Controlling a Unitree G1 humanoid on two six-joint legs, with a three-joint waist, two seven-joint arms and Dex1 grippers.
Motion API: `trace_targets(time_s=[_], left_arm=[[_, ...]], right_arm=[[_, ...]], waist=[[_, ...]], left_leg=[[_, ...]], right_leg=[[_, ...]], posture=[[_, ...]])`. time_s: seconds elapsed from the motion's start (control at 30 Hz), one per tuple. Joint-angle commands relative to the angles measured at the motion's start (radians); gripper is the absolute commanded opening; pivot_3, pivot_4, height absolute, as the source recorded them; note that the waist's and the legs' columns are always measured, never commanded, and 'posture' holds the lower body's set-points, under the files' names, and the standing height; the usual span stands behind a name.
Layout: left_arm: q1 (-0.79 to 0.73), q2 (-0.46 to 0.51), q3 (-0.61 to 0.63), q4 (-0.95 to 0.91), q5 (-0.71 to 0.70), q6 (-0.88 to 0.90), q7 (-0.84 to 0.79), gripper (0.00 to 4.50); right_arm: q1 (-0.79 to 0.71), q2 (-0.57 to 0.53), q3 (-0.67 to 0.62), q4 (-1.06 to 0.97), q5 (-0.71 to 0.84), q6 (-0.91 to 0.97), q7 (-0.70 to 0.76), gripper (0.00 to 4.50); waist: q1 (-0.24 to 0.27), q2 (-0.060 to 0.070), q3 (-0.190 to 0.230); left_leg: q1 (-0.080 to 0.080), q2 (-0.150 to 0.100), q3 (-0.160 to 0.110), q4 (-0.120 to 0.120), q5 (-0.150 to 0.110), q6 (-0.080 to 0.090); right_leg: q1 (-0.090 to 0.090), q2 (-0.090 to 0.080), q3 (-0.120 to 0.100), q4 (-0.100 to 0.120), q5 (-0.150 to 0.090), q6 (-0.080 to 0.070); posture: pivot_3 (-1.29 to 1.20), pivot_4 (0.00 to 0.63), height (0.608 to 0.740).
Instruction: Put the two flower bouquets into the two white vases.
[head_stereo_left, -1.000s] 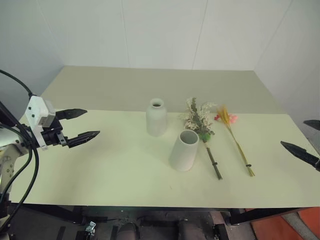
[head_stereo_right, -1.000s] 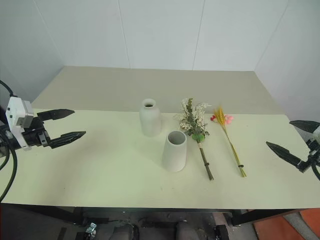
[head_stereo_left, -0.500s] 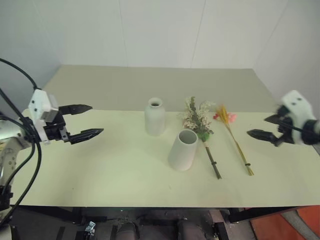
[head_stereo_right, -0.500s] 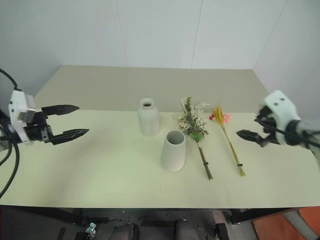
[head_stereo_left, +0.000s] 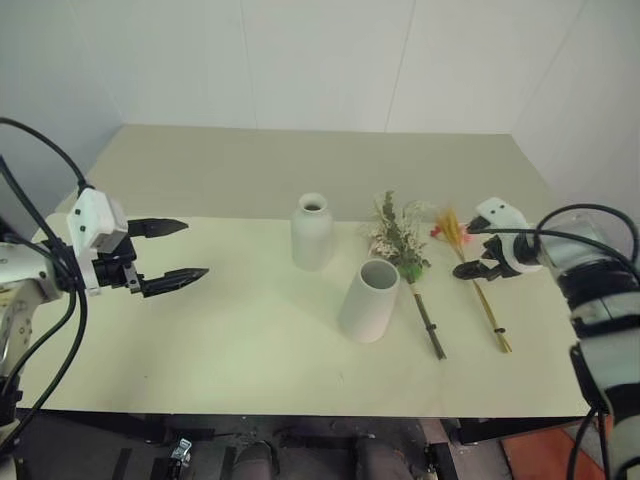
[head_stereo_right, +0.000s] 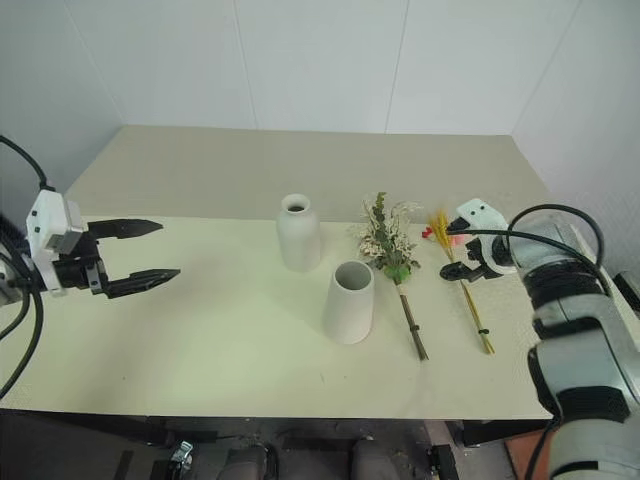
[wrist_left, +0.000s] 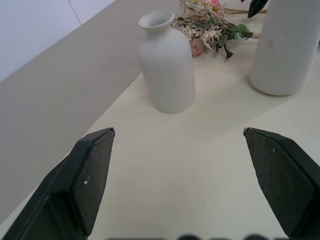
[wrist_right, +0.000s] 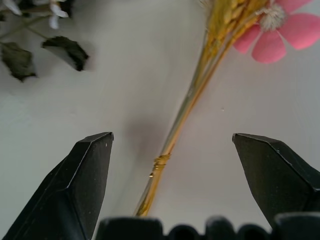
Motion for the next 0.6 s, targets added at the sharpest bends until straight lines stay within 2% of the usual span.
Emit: trace_targets(time_s=[0.03,0.27,0.37,0.4,0.47,0.57,0.6], left_arm=[[0.025,0.012,0.058,-0.059,-0.027,0.021,0.021,4.50],[0.051,0.008,0.098,-0.098,-0.055,0.046,0.048,4.50],[0.054,0.013,0.094,-0.096,-0.051,0.045,0.047,4.50],[0.052,0.013,0.092,-0.094,-0.050,0.045,0.047,4.50],[0.046,0.014,0.091,-0.091,-0.050,0.045,0.047,4.50],[0.038,0.014,0.091,-0.087,-0.051,0.044,0.045,4.50],[0.037,0.016,0.091,-0.083,-0.048,0.042,0.044,4.50]], right_arm=[[-0.060,0.008,-0.007,0.101,-0.055,-0.052,0.038,3.86],[-0.108,0.047,-0.051,0.239,-0.082,-0.087,0.069,1.38],[-0.108,0.059,-0.065,0.269,-0.097,-0.103,0.038,0.23],[-0.109,0.061,-0.077,0.275,-0.099,-0.109,0.010,0.05],[-0.118,0.065,-0.111,0.284,-0.096,-0.115,-0.057,0.05],[-0.128,0.071,-0.267,0.265,-0.035,-0.235,-0.382,0.05],[-0.110,0.072,-0.327,0.235,-0.016,-0.354,-0.509,0.05]], waist=[[0.000,0.000,0.000],[-0.003,0.000,0.000],[-0.004,0.000,0.000],[-0.004,0.000,0.000],[-0.005,0.000,0.000],[-0.006,0.000,0.000],[-0.007,0.000,0.000]], left_leg=[[0.000,0.000,0.000,0.000,0.000,0.000],[0.001,0.000,0.000,0.000,0.000,0.000],[0.001,0.000,0.000,0.000,0.000,0.000],[0.001,0.000,0.000,0.000,0.000,0.000],[0.001,0.000,0.000,0.000,0.000,0.000],[0.001,0.000,0.000,0.000,0.000,0.000],[0.001,0.000,0.000,0.000,0.000,0.000]], right_leg=[[0.000,0.000,0.000,0.000,0.000,0.000],[0.000,0.000,0.000,0.001,0.000,0.000],[0.000,0.000,0.000,0.001,0.000,0.000],[0.000,0.000,0.000,0.001,0.000,0.000],[0.001,0.000,0.000,0.001,0.000,0.000],[0.001,0.000,0.001,0.001,0.000,0.000],[0.000,0.000,0.001,0.002,0.000,0.000]], posture=[[0.00,0.150,0.740],[0.00,0.150,0.740],[0.00,0.150,0.740],[0.00,0.150,0.740],[0.00,0.150,0.740],[0.00,0.150,0.740],[0.00,0.150,0.740]])
